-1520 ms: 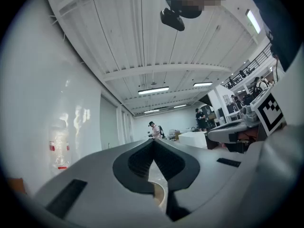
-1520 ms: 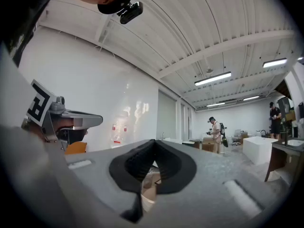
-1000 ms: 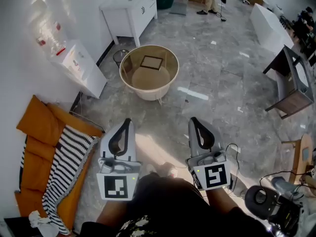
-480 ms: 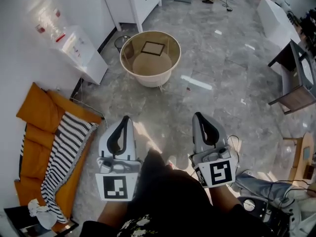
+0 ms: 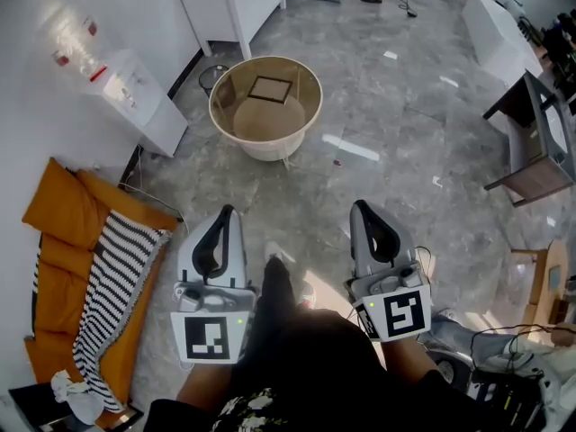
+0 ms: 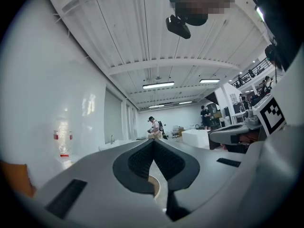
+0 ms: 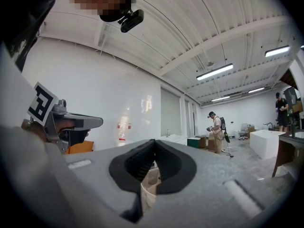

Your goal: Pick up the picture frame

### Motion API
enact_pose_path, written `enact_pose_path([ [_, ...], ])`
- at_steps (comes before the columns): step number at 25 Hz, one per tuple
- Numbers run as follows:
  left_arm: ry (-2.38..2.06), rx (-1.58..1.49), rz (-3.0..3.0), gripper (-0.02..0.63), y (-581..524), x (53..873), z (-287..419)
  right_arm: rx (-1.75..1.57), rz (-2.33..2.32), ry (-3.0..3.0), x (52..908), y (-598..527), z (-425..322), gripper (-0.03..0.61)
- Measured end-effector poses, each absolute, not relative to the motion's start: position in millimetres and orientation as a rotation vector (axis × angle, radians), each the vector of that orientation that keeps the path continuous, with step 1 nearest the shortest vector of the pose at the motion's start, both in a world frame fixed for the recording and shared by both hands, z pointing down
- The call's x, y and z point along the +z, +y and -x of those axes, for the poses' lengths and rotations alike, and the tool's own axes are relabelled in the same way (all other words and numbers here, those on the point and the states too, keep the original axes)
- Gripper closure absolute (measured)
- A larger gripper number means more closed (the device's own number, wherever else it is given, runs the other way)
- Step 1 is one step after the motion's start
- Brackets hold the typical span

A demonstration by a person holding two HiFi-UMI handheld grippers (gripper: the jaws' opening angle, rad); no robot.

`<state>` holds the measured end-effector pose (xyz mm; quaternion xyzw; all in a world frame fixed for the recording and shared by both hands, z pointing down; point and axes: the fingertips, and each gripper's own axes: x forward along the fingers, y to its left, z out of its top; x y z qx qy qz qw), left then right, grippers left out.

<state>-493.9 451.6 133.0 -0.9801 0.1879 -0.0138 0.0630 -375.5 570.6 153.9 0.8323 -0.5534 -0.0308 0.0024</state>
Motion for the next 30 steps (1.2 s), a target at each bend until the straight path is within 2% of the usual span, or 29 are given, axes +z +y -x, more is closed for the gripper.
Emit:
enact_pose_path([
  [17,0.512,-0.022,2.965,0.6,348,117,427,-0.098,-2.607,-1.707,140,466,316,0.581],
  [30,0.442,-0.005,2.972,0.6,242,123,411,-0.127,-2.655,-1.622,145,369,301,0.581],
])
